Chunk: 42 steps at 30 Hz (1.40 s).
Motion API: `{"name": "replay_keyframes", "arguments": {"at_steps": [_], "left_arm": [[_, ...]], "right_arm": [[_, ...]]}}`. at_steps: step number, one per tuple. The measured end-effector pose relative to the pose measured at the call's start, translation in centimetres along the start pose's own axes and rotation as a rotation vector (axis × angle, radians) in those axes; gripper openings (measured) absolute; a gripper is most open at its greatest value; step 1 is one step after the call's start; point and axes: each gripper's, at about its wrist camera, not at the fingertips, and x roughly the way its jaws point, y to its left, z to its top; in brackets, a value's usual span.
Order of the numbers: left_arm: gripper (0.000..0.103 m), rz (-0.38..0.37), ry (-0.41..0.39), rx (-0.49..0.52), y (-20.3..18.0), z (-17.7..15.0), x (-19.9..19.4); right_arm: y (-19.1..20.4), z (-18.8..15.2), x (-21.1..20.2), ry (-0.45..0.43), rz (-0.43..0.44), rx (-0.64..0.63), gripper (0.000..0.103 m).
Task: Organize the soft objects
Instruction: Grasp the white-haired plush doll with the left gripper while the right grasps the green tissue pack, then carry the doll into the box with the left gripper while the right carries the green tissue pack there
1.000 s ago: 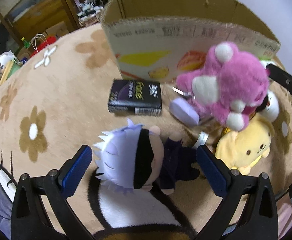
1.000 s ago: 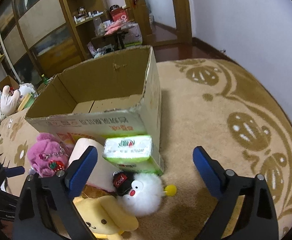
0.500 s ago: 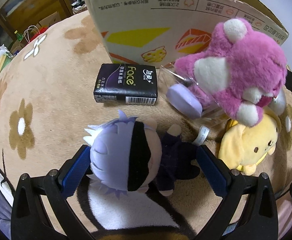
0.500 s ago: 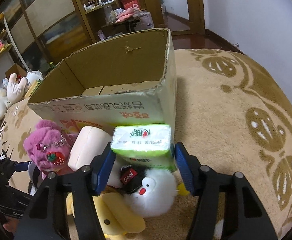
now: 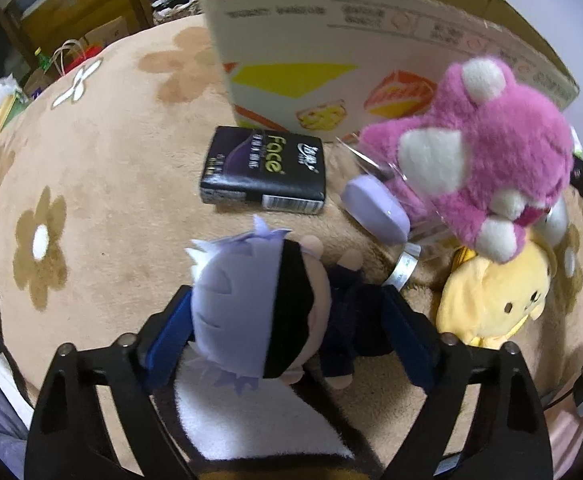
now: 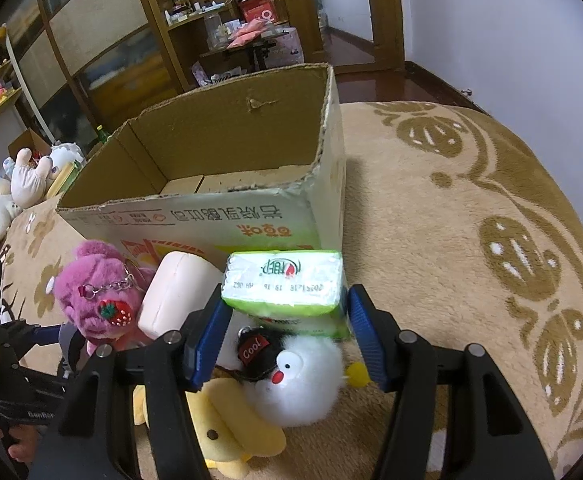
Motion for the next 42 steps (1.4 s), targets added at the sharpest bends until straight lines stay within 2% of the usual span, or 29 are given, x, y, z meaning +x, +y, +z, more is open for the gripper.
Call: {"name": "replay_keyframes", "arguments": {"at_steps": [3,5,11,18,21,32,37,42], "left_arm": [[0.072,-0.009,-0.017,-0.043,1.0,0.1,-0.6],[0.068,-0.030,-0.019,-0.070,1.7,0.2,-0.8],[0.064,-0.015,-0.054,-0.052,1.8,0.0,-1.6],[0.064,0.026,-0.165,-0.058,1.2,-0.6,-4.5],[0.064,0.025,-0.227,-0.073,1.3,-0.7,-6.2],[0.065,0.061,-0.564,-0.099,2.3,-0.8,-14.2],[0.065,0.096,-0.706,-0.061,1.9,0.1,-17.6],[0.065,0.120,-0.803,0.000,0.8,1.3,-20.1]], "right_arm": [[-0.1,0.0,-0.6,-0.013,0.000,0.007,0.063],[0.0,0.0,-1.0,-0.020,-0.002,0.001,0.063],[0.7,-0.2,-2.3,-0.050,-0.019,-0.027,0.063],[1.0,-0.4,-4.4,-0.096,-0.021,-0.028,0.062],[1.1,-0.4,-5.5,-0.122,-0.020,-0.029,0.062],[1.5,0.0,-8.9,-0.235,-0.010,-0.030,0.062],[1.2,1.1,-9.6,-0.281,-0.001,-0.015,0.062],[1.3,2.8,-10.0,-0.310,0.006,-0.024,0.062]]}}
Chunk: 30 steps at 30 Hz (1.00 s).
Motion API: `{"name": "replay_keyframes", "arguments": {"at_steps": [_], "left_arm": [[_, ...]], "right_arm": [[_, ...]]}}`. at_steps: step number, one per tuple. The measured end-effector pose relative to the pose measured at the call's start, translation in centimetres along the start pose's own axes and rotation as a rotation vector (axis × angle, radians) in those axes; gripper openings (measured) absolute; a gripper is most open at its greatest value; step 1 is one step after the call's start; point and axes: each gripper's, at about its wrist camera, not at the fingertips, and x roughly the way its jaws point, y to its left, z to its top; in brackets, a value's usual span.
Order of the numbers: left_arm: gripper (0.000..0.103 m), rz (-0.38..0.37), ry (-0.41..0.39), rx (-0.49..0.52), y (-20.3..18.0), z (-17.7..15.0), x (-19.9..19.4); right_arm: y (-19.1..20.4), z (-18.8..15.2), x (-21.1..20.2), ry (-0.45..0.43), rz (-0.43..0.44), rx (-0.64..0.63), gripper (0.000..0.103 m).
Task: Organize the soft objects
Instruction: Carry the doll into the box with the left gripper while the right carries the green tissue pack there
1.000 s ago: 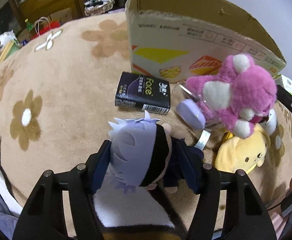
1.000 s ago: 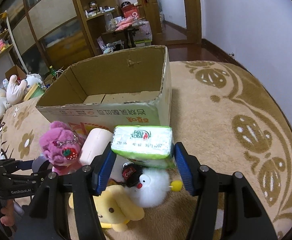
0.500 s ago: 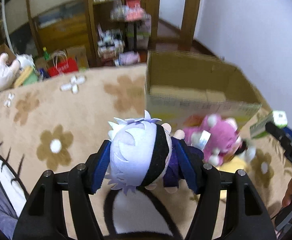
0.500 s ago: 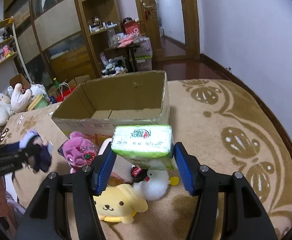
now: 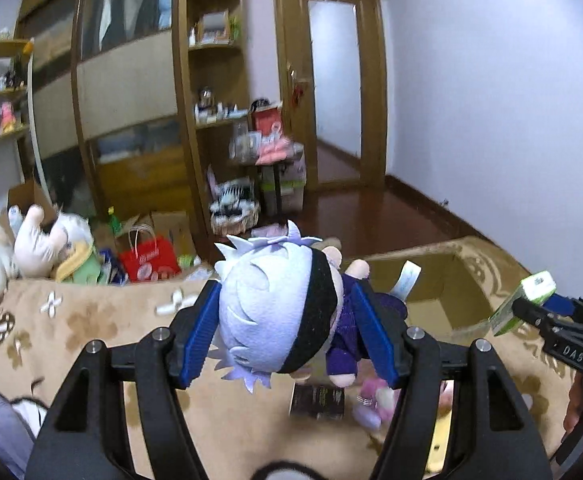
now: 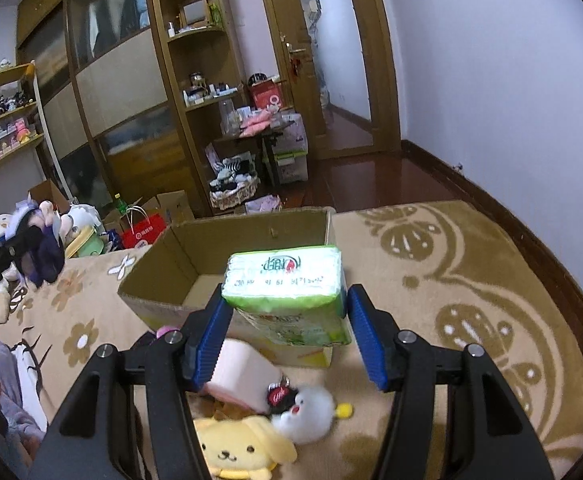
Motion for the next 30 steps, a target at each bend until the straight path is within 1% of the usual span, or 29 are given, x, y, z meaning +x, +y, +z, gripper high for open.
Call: {"name": "replay_keyframes", "arguments": {"at_steps": [3,7,10,13,17,21,26,30], "left_arm": [[0.066,-0.013,-0.024,0.005,-0.2,1.2,0.4],[0.066,-0.028,-0.037,0.021,-0.5,2.1,2.0],[0.067,-0.076,-0.059,0.007,-0.8,2.1,3.2],[0.068,-0.095,-0.060,-0.006,-0.8,1.6,4.3],[0.068,-0.104,-0.033,0.003,-1.0,0.9,6.3],[0.069,-0.106,-0.008,0.006,-1.1,0.2,8.0],[0.070,-0.128,0.061,-0.010,-1.4,-0.8,10.7],[0.071,-0.149,0.112,-0.007,-1.9,-1.6,12.2]], "right_arm": [[0.1,0.9,0.3,-0.014,0.005,-0.002,0.062],[0.4,2.2,1.1,-0.042,0.005,-0.012,0.062],[0.6,2.8,1.9,-0.077,-0.014,-0.013,0.062],[0.6,3.2,3.0,-0.088,0.001,0.009,0.062],[0.6,3.2,4.2,-0.099,0.015,0.010,0.062],[0.5,3.0,5.3,-0.090,0.026,0.022,0.062],[1.1,2.5,6.4,-0.080,0.040,-0.012,0.062],[1.7,2.1,8.0,-0.040,0.055,-0.035,0.062]]}}
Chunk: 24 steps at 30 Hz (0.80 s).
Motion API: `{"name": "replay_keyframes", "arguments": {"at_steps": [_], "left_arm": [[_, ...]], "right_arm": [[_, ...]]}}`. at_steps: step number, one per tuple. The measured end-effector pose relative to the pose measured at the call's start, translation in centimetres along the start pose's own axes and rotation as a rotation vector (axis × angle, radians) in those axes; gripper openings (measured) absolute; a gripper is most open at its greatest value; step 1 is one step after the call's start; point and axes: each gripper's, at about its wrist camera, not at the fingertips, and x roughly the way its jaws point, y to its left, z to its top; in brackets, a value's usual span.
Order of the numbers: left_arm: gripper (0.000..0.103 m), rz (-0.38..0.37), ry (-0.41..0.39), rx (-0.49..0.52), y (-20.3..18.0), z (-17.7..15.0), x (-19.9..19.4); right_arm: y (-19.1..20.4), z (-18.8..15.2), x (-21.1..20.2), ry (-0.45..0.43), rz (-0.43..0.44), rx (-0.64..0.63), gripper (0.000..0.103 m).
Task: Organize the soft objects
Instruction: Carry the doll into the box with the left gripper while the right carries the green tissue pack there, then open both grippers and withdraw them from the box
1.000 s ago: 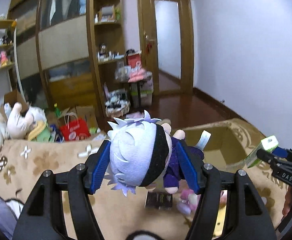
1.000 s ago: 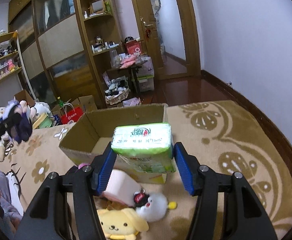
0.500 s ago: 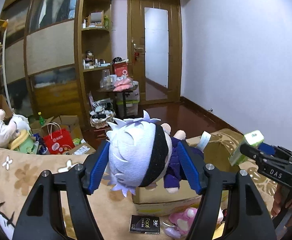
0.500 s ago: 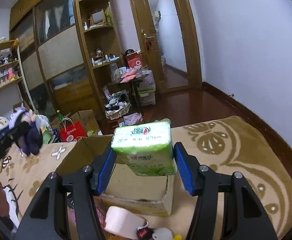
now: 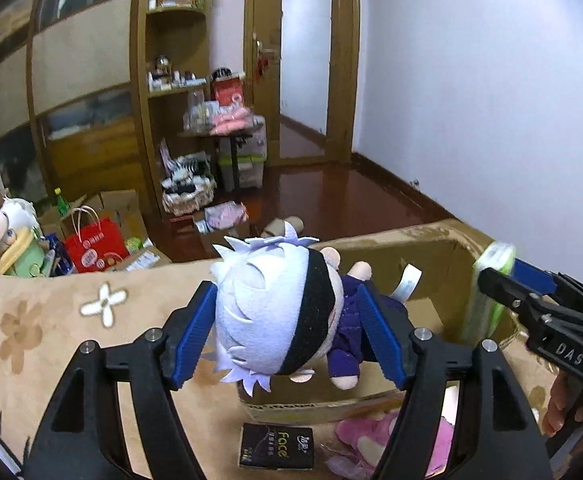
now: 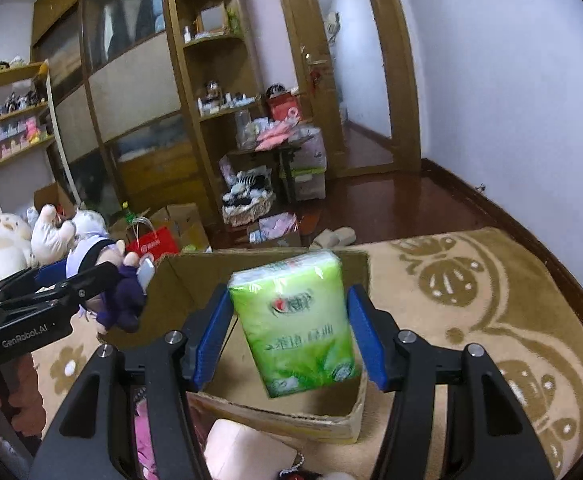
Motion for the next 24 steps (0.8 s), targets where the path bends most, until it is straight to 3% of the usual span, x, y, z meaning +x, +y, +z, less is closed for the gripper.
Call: {"name": "replay_keyframes", "arguments": {"at_steps": [8,10,12,14,19,22,24], "left_arm": [[0.074,0.002,0.045,0.022,-0.7,-0.7,0.8],[0.077,0.007,0.049,0.014,-0.3,-0.5,0.9],[0.089,0.012,0.049,0.007,-0.1,-0.4,0.7],[0.090,0.013,0.043,-0.003,0.1,-0.4,0.3],[0.092,0.026,0.048,-0.018,0.6,-0.3,-0.4],[0.099,0.047,0.053,-0.013,0.9,-0.4,-1.0],[0.101,0.058,0.066,-0.004,1.0,-0.4,-1.2]], "right_arm": [[-0.5,-0.6,0.9,0.017,0.014,0.015,0.062],[-0.7,-0.8,0.7,0.019,0.014,0.027,0.062],[-0.8,-0.8,0.5,0.018,0.012,0.036,0.063],[-1.1,-0.8,0.1,0.020,0.013,0.045,0.064],[-1.4,-1.1,-0.8,0.023,0.002,0.065,0.080],[-1.6,-1.4,-1.7,0.023,-0.005,0.080,0.090],[-1.6,-1.6,-2.4,0.025,-0.011,0.084,0.092]]}}
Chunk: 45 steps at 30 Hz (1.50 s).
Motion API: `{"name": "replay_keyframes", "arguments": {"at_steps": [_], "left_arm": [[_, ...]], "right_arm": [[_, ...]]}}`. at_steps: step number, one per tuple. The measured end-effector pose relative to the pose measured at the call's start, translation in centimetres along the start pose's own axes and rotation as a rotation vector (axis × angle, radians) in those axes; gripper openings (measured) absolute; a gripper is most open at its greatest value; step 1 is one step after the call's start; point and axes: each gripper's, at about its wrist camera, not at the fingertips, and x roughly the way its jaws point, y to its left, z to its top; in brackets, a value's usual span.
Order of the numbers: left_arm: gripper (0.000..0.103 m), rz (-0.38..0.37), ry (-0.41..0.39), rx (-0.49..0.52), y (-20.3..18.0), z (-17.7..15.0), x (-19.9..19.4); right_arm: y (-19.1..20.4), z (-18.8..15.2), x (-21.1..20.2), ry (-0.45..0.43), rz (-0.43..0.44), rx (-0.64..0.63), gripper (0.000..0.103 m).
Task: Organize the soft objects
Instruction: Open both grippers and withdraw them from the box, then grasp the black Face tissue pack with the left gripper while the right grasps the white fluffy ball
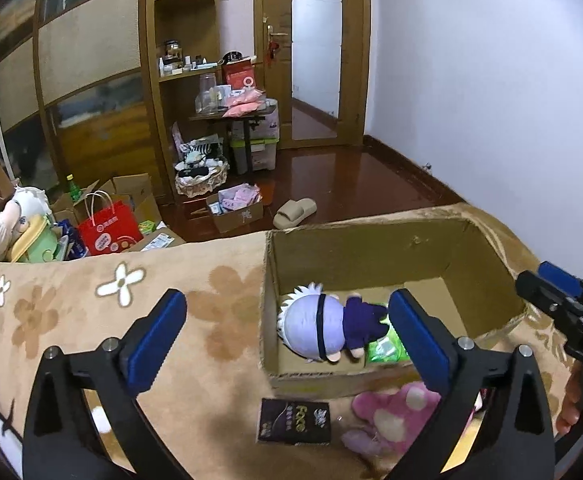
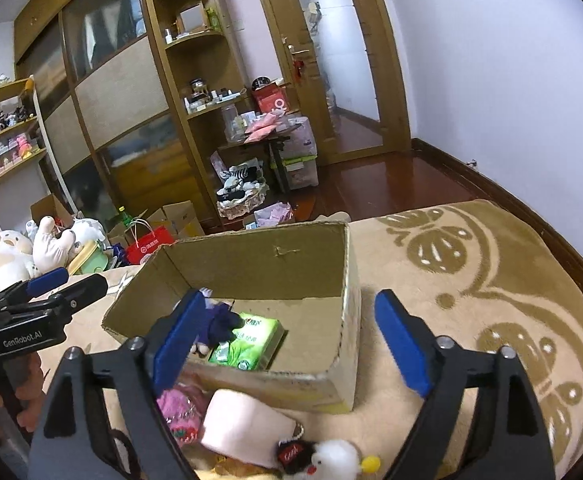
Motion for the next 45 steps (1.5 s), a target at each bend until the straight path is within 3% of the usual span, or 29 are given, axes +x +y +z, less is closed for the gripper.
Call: {"name": "replay_keyframes", "arguments": {"at_steps": [9,25,45], "left_arm": [[0.101,0.036,0.044,0.012,0.2,-1.1,-2.5],[0.101,0.061,0.216,-0.040,2.1,-3.2,-4.2],[0.101,0.020,0.410,0.064,0.7,-5.6,2.1]], "right_arm": [[0.4,-1.2,-2.3,0.023,-0.020,-0.011,0.092],[-0.6,-4.1,-5.3,0.127,-0.067,0.031,0.092],[-1.4,-6.4,-0.6,0.320,-0.136,0.048,0.092]]}}
